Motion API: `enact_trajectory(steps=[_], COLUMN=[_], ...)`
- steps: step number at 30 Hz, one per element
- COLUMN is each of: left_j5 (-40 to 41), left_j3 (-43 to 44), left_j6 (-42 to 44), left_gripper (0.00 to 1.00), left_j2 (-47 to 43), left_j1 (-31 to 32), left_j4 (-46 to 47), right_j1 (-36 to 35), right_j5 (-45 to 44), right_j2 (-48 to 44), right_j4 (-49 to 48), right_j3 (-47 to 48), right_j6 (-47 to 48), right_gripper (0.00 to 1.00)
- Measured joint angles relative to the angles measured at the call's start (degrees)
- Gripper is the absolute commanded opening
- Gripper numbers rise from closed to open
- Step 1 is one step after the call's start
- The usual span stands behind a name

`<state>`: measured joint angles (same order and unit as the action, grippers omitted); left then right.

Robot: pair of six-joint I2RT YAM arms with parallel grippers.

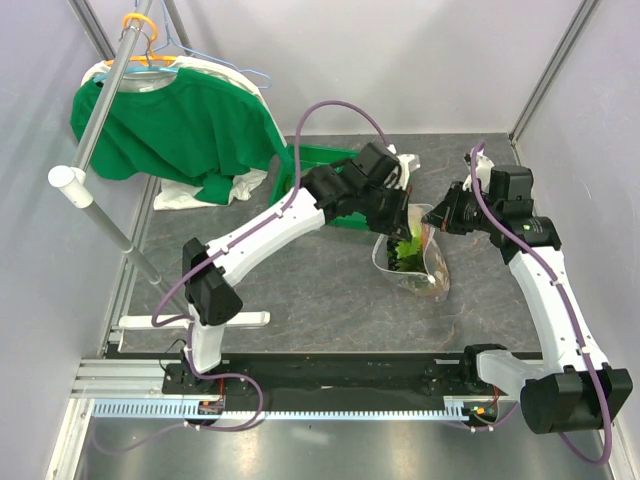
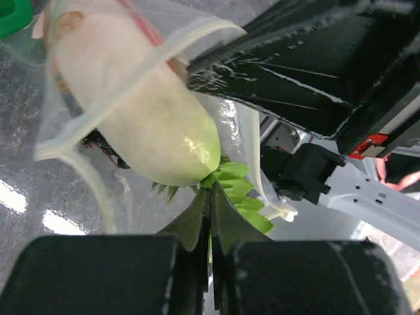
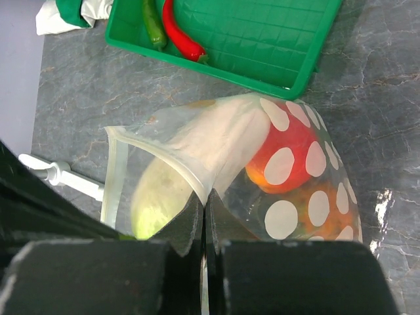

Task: Place the food in the zip-top bag and seal the zipper
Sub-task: Place the fake vegetable in the zipper food storage bag.

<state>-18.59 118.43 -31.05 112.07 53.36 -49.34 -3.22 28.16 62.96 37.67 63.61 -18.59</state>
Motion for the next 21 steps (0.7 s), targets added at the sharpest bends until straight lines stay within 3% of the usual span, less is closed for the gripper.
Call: enact_trajectory(steps=[7,8,9,14,15,21], left_j5=[12.0,13.6,14.9,17.4,17.3,12.7], left_j3=[-6.3,-7.5,-8.4,-9.3,-9.3,-11.6], left_j6=[-0.8,-0.9,-0.8,1.7,2.9,12.2], left_gripper=[0.08,0.11,0.23,0.47,0.62,0.71], left_j2=[-0.2,-0.2,-0.2,0.0,0.0,-2.6], left_j1=[6.0,6.6,6.9,7.2,7.1,6.6], left_j4=[7.7,8.4,9.0,9.9,10.2,12.2], right_j1=[0.0,0.0,0.0,0.0,0.0,0.0], right_j5=[-0.8,-0.9,-0.9,-1.5,-1.6,-2.6], right_j2=[0.5,0.6,0.6,0.7,0.7,1.7], right_j4=[0.9,1.0,1.2,2.3,2.4,4.1], right_j3=[0.0,0.0,0.0,0.0,0.1,0.3], right_j6=[0.4,0.4,0.5,1.9,2.0,4.9], right_gripper=[0.00,0.00,0.00,0.00,0.00,0.00])
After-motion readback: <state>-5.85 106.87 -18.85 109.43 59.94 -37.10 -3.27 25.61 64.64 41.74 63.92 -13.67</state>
